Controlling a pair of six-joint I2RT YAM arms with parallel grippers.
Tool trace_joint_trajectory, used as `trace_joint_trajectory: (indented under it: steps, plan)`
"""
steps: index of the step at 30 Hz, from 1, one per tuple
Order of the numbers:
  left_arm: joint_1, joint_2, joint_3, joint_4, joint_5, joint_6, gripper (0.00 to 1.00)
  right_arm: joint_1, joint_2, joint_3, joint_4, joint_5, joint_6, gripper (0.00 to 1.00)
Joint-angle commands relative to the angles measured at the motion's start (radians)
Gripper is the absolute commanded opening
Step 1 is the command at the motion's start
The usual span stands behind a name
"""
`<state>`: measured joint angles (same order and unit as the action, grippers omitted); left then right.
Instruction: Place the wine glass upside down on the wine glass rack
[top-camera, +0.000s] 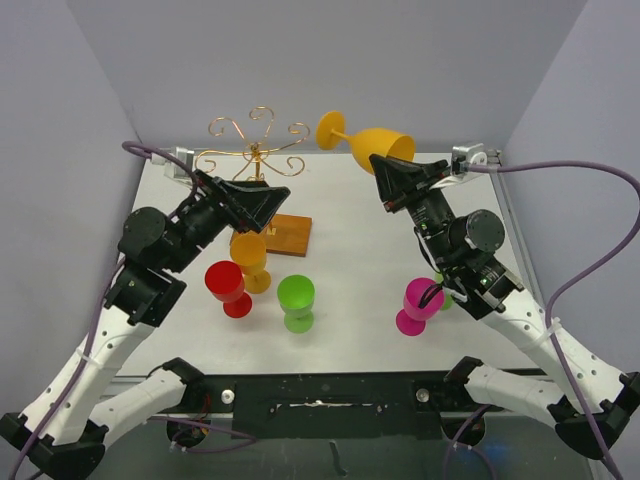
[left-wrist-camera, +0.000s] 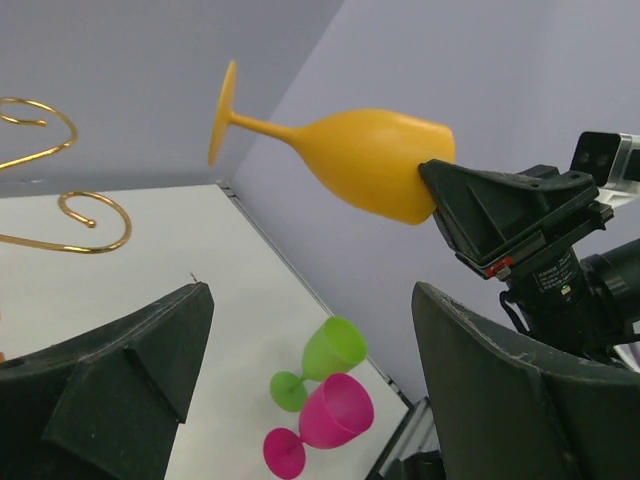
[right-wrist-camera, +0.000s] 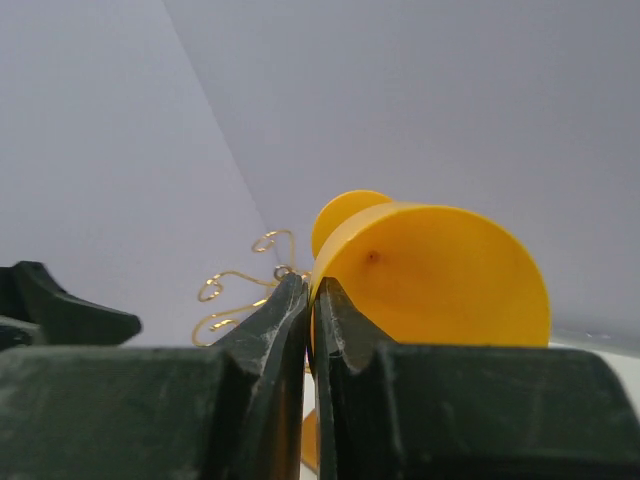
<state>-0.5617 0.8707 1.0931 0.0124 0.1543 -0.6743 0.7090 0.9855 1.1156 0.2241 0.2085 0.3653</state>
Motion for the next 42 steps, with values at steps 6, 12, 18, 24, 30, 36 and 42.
trace_joint_trajectory:
  steps: [6,12,18,24,30,36,42]
  plan:
    - [0.001,0.05,0.096,0.142,0.087,-0.155,0.78,0.097,-0.044,-0.125,0.513,-0.05,-0.016,0.0]
    - [0.001,0.088,0.075,0.252,0.064,-0.327,0.78,0.197,-0.034,-0.192,0.69,-0.062,-0.076,0.0]
    - [-0.001,0.131,0.073,0.332,0.0,-0.45,0.77,0.298,0.013,-0.181,0.775,-0.062,-0.155,0.0]
    - [-0.003,0.128,0.074,0.346,-0.072,-0.475,0.71,0.358,0.059,-0.174,0.795,-0.031,-0.212,0.0]
    - [-0.004,0.121,0.06,0.37,-0.131,-0.476,0.58,0.368,0.096,-0.161,0.794,-0.047,-0.195,0.0]
    - [-0.004,0.138,0.075,0.365,-0.142,-0.47,0.45,0.368,0.11,-0.171,0.813,-0.067,-0.164,0.0]
    - [-0.003,0.155,0.074,0.417,-0.151,-0.502,0.37,0.368,0.129,-0.174,0.82,-0.103,-0.127,0.0]
